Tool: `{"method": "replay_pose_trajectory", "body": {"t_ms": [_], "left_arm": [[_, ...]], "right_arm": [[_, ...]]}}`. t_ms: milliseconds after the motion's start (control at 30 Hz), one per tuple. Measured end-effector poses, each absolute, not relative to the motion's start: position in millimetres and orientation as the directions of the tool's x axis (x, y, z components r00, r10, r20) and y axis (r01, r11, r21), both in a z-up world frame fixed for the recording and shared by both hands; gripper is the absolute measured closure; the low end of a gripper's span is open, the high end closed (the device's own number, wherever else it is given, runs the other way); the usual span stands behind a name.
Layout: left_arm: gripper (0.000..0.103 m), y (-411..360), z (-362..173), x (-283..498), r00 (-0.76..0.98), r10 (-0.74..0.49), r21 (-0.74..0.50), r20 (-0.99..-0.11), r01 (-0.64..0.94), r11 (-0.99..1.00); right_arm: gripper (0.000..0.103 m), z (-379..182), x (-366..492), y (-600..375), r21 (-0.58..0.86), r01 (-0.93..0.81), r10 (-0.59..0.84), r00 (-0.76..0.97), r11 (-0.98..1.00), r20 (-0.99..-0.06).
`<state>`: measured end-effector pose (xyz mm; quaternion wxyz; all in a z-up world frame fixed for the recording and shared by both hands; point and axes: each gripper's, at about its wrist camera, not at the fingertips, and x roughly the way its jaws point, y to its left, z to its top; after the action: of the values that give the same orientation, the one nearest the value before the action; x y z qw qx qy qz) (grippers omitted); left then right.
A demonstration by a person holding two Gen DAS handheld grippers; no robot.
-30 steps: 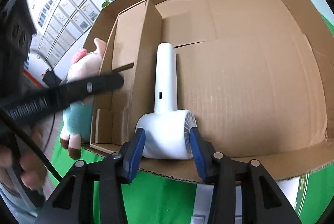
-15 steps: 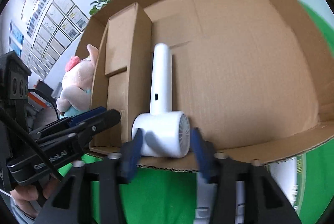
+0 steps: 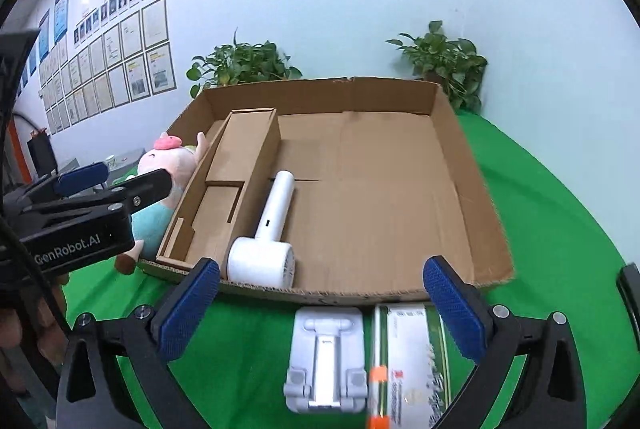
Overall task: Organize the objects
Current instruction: 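Open the right tool to release the fan and withdraw, then move the right tool to the white phone stand and grasp it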
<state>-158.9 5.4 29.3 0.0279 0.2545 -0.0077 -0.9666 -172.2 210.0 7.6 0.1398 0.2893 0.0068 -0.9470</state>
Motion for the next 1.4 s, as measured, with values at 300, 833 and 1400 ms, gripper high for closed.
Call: {"method": "replay_pose_trajectory", "body": {"t_ms": [300, 833, 1400], "left_arm": [[0.012, 12.9, 19.6, -147.4, -0.861, -0.127, 0.051, -0.492, 0.117, -0.992], [0.009, -5.8, 25.5, -128.7, -0.893, -0.018, -0.075, -0.449, 0.058, -0.996], [0.009, -8.9, -14.4, -136.6, -0.779, 0.136, -0.166, -0.612, -0.041, -0.985]], "right_arm": [[0.003, 4.4, -153.8, 224.4, 0.064, 0.289, -0.281, -0.816, -0.955, -0.505], [0.000, -1.5, -144.8, 226.7, 0.085, 0.323, -0.321, -0.806, -0.943, -0.496], [0.001, -70.1, -142.8, 188.0, 0.199, 0.467, -0.464, -0.563, -0.861, -0.684]]}}
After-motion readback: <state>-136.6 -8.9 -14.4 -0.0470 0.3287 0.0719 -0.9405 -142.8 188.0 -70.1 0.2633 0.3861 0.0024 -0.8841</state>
